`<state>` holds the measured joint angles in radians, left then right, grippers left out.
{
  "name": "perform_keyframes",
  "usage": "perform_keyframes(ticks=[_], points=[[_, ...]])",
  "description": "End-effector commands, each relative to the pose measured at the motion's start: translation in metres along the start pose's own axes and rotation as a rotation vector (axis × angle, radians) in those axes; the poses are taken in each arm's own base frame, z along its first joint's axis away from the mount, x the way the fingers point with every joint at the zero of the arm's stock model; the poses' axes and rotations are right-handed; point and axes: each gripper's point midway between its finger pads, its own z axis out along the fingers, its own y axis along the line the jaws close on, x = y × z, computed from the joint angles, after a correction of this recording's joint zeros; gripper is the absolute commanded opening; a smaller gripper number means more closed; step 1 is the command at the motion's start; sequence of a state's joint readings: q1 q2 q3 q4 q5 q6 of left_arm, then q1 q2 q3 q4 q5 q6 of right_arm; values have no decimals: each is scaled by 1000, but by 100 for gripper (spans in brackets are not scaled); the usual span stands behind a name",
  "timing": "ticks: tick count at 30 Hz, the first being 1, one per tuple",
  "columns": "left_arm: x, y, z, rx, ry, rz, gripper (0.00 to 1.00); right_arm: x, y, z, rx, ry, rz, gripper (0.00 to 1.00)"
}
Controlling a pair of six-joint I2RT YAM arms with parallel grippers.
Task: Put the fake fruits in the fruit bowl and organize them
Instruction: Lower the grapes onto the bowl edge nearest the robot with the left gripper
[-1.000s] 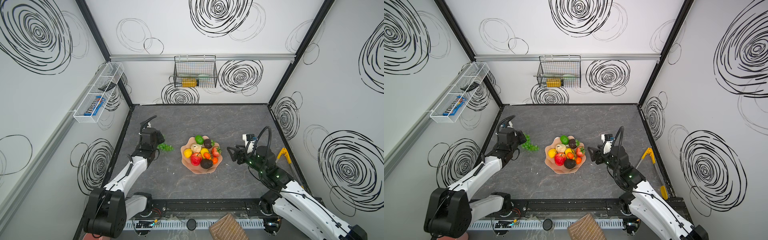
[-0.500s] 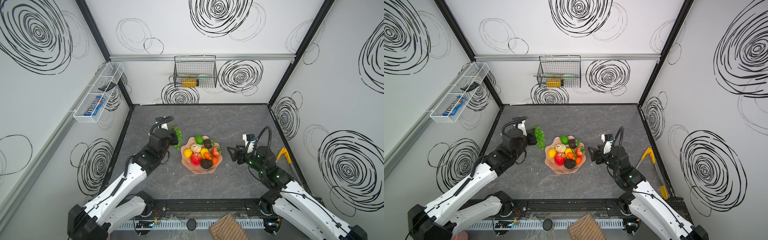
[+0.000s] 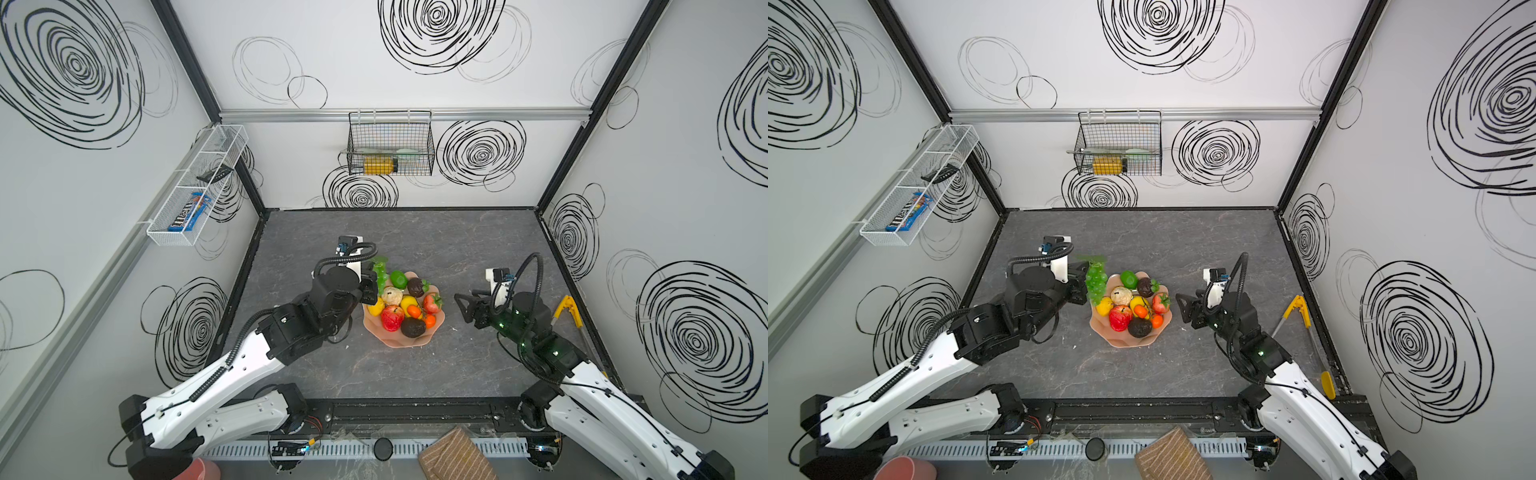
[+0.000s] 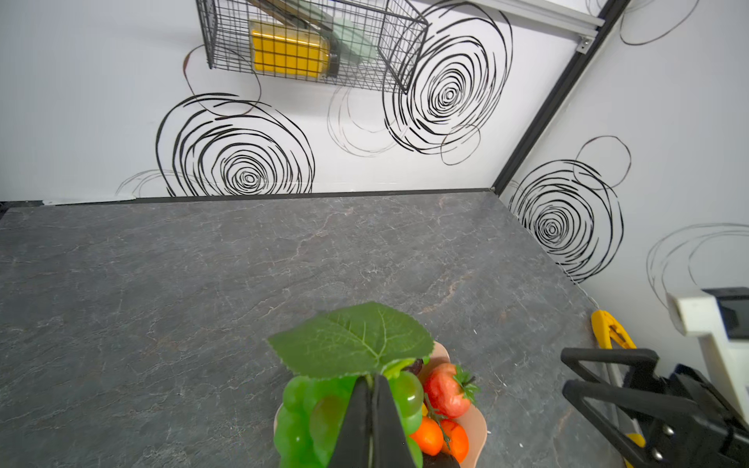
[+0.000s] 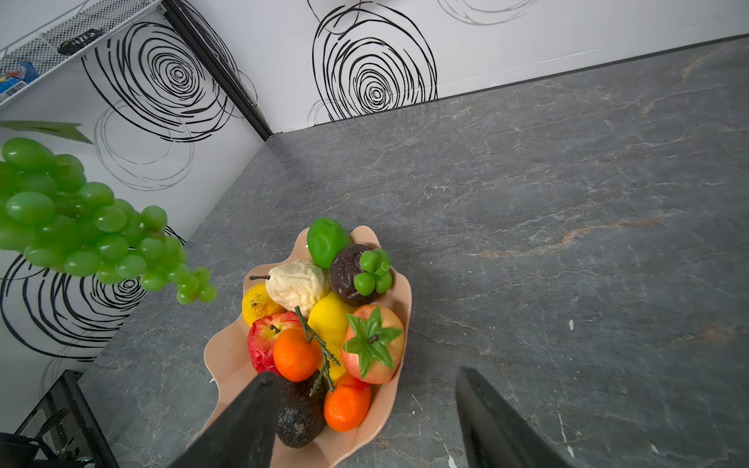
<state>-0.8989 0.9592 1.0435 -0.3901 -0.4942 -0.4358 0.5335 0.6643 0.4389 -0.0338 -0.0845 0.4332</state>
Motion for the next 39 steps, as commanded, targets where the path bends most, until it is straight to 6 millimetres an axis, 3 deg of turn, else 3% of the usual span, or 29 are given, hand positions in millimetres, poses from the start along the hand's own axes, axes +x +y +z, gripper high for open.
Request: perform_keyframes(ticks=[1,7,20,32,39], points=[[-1,-3,-6,-15,-1,-10,0,-4,-2,-2,11,-13,1,73],[24,-13,-2,13,67,3,0,-3,-5,-1,24,-15,5,73],[79,-14,13,47,180,-4,0,-1,-5,3,22,1,21,74],[124,-17,17,77,330,39,0,-3,-8,3,34,-3,40,81],[122,-16,0,88,326,49,0,-4,-11,5,45,-6,40,81]])
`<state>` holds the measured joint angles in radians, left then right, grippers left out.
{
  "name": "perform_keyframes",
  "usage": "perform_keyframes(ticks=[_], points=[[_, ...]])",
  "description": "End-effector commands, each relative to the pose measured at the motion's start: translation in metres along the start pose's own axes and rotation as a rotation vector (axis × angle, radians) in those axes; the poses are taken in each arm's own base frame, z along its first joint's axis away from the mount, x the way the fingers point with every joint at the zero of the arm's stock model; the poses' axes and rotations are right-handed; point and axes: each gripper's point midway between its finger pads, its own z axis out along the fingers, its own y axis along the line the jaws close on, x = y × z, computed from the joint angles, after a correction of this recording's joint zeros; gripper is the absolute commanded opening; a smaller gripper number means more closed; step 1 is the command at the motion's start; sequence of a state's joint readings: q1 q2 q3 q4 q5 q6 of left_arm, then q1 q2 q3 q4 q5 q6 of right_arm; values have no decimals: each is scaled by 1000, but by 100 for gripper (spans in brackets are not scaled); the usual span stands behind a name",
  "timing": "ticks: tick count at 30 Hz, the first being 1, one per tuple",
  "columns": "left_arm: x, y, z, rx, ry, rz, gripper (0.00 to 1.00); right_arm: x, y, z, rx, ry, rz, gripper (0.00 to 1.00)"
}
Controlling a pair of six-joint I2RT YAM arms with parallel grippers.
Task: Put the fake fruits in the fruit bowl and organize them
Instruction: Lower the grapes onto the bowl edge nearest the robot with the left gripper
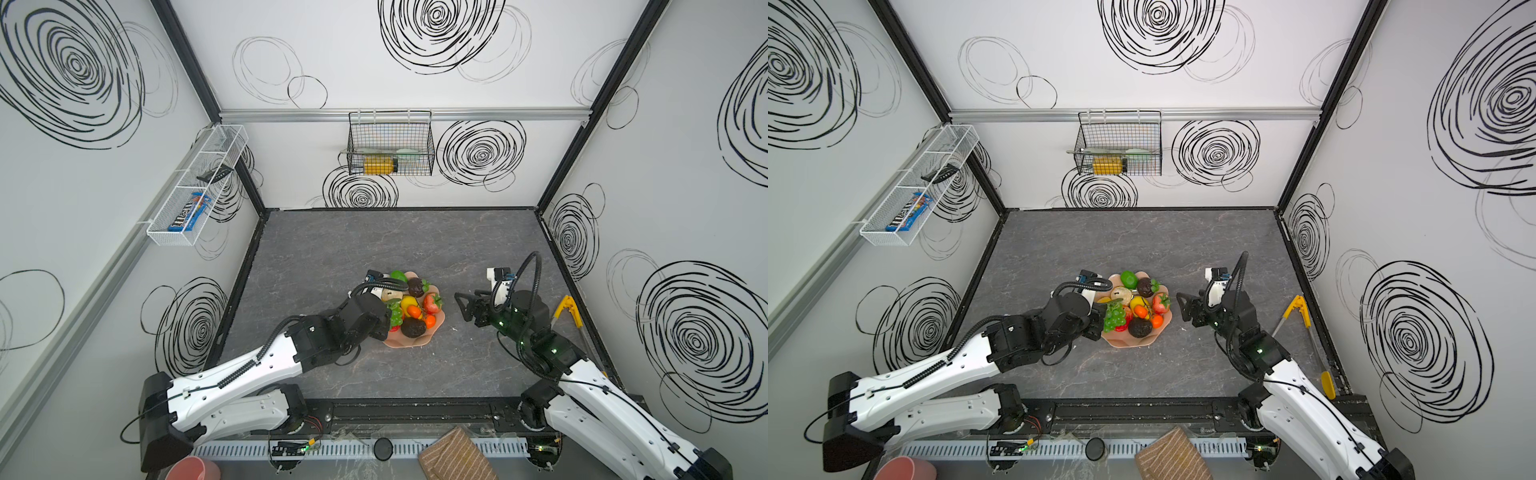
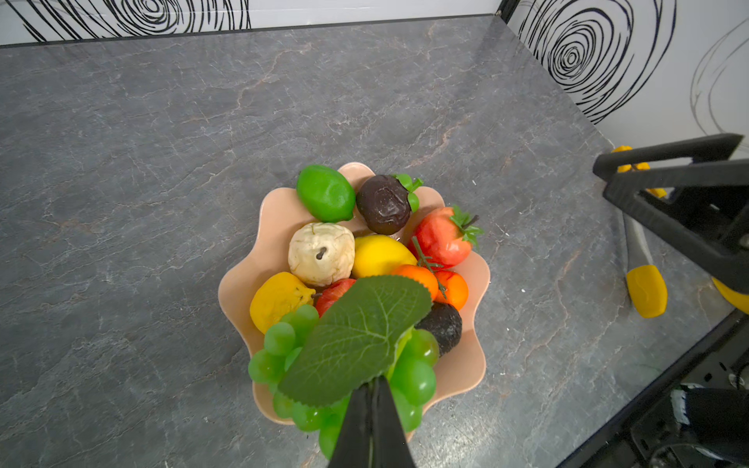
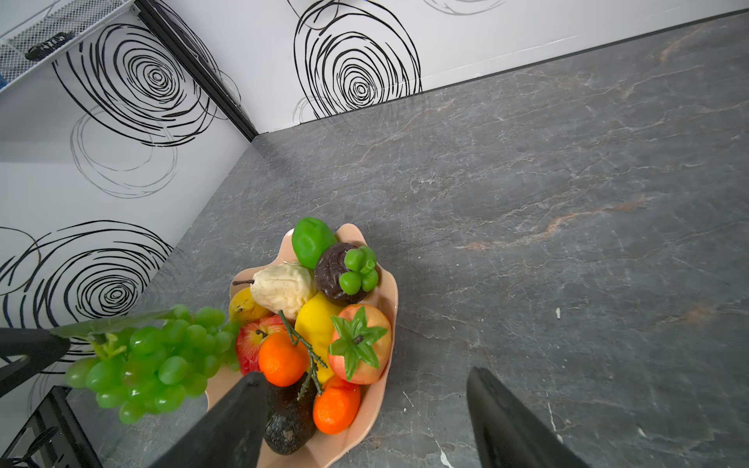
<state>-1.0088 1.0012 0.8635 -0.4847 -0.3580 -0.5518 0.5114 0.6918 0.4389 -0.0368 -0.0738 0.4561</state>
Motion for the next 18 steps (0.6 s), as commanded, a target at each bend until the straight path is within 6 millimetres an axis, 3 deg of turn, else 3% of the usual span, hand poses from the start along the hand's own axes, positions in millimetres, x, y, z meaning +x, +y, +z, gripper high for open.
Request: perform_keyframes(ticks=[1,8,13,18], points=[[0,-2,-12,21,-11,-18,0,-5,0,1,2,-16,9,81],[30,-30,0,113,73,24,0,-6,0,2,2,-16,12,81],[34,-57,9,166,89,57,0,-2,-1,2,4,-6,19,81],[36,-63,20,164,92,58,0,1,-2,2,-2,0,25,81]])
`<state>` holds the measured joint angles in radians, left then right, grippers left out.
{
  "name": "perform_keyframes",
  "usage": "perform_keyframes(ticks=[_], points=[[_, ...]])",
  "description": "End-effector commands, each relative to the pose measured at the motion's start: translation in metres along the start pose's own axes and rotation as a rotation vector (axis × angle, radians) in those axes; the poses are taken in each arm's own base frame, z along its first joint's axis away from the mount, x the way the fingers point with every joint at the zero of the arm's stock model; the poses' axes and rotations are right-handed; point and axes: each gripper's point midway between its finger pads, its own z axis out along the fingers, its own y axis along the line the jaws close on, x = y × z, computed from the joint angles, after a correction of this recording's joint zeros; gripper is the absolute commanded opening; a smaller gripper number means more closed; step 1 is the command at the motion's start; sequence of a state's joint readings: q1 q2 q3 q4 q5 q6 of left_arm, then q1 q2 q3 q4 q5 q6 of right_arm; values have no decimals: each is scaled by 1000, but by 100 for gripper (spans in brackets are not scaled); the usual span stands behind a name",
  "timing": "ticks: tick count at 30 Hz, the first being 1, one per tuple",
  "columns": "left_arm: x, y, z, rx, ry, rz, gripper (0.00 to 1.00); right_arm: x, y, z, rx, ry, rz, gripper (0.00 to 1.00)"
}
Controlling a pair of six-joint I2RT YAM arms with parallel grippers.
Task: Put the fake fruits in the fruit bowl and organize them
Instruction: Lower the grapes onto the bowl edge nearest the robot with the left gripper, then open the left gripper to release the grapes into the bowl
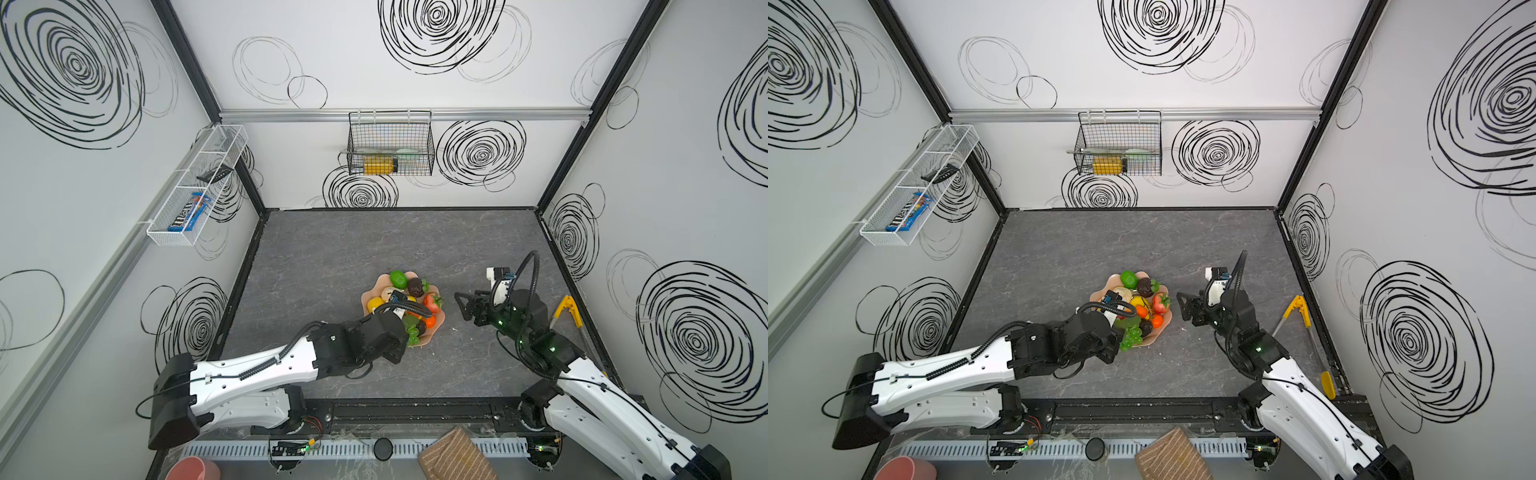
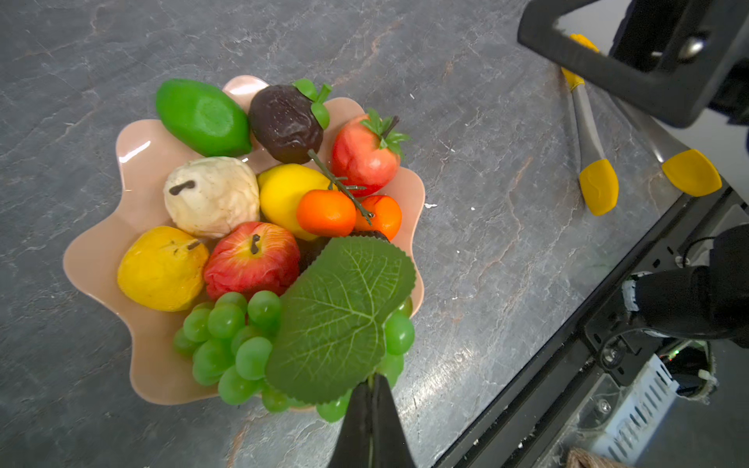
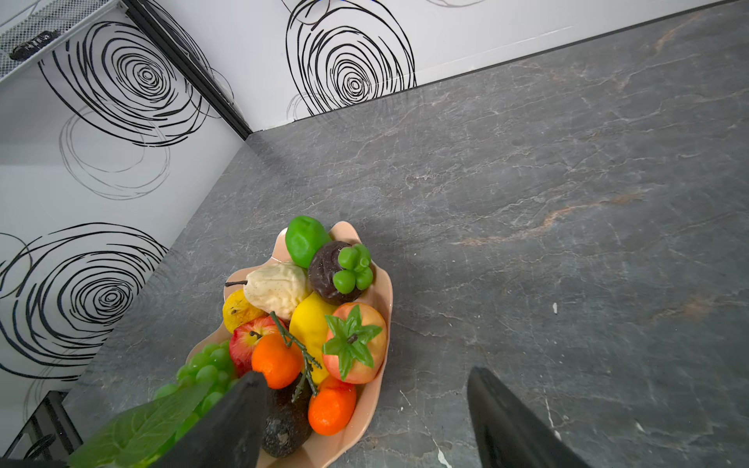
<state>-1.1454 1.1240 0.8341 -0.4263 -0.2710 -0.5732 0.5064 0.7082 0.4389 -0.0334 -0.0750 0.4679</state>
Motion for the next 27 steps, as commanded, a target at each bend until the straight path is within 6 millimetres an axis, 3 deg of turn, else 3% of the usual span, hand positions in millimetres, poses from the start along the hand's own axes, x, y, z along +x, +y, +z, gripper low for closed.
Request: perform_keyframes(ticks=[1,16,27], points=[[-19,-10,1,30,-66,-34,0,-2,1,-1,-12,-12,12,81],[-34,10,23,-18,-96,-65,0,2,1,0,-15,-5,17,82],[-25,-6,49,73,-27,-69,23,4,-1,1,-11,-3,19,83]])
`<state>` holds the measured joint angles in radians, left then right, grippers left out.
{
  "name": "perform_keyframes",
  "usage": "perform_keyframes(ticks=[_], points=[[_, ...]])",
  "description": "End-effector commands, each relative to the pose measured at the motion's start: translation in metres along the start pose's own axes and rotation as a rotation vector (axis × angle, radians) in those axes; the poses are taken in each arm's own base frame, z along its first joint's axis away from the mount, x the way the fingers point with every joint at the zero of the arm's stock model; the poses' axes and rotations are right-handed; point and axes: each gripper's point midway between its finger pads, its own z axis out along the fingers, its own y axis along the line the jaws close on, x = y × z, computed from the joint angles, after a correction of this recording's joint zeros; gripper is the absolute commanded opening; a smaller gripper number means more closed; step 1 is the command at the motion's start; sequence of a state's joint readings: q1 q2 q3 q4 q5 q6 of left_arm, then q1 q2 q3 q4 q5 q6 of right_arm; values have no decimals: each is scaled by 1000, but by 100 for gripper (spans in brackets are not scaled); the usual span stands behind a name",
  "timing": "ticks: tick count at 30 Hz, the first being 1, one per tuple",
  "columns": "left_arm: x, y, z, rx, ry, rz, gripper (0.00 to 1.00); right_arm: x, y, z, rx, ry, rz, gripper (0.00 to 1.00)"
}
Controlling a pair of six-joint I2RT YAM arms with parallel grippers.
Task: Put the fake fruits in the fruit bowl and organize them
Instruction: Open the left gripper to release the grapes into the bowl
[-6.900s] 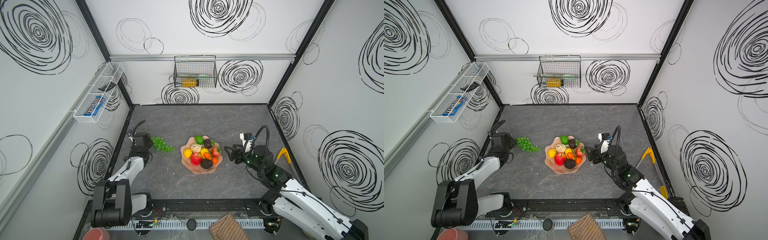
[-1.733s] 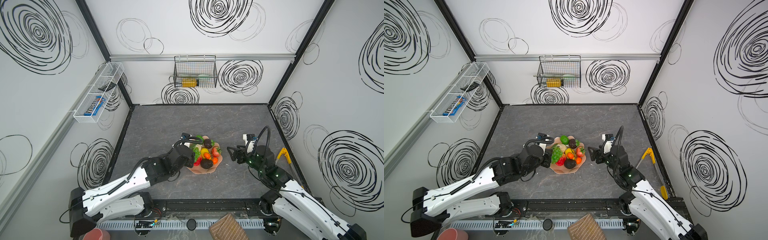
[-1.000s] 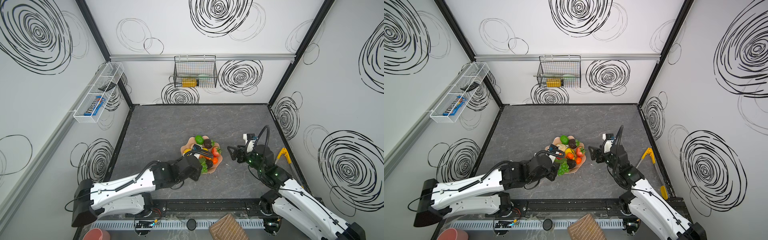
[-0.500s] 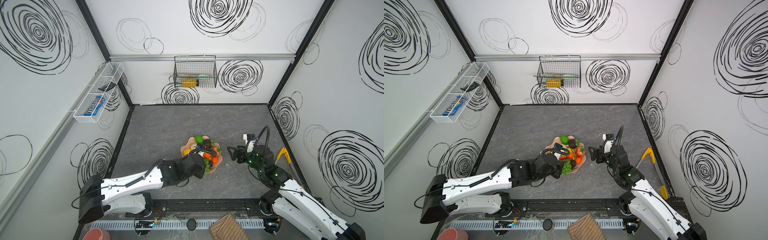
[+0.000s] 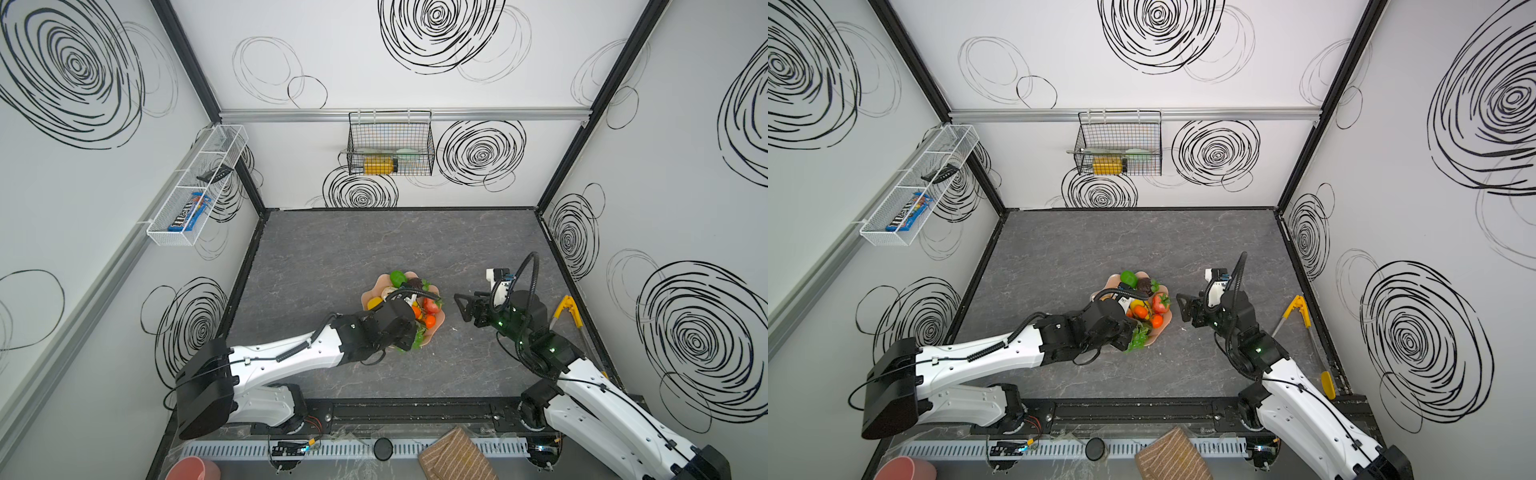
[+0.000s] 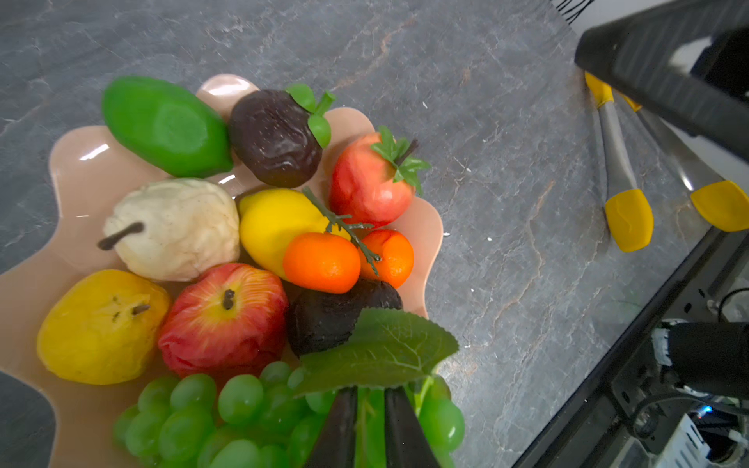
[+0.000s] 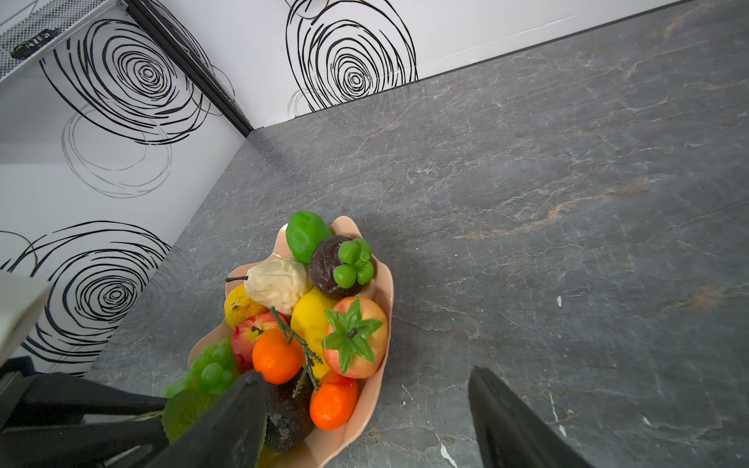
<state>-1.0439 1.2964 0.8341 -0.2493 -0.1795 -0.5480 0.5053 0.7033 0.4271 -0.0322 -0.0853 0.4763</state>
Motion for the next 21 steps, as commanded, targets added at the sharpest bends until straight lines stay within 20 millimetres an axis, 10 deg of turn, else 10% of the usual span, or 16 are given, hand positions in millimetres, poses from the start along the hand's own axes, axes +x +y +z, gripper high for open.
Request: perform_keyframes(ticks=[1,21], points=[[-17,-10,-1,61,-49,-23,24,-1,0,0,-8,-13,10,83],[-55,-3,-28,118,-186,-68,55,-10,0,-2,6,-33,2,86]])
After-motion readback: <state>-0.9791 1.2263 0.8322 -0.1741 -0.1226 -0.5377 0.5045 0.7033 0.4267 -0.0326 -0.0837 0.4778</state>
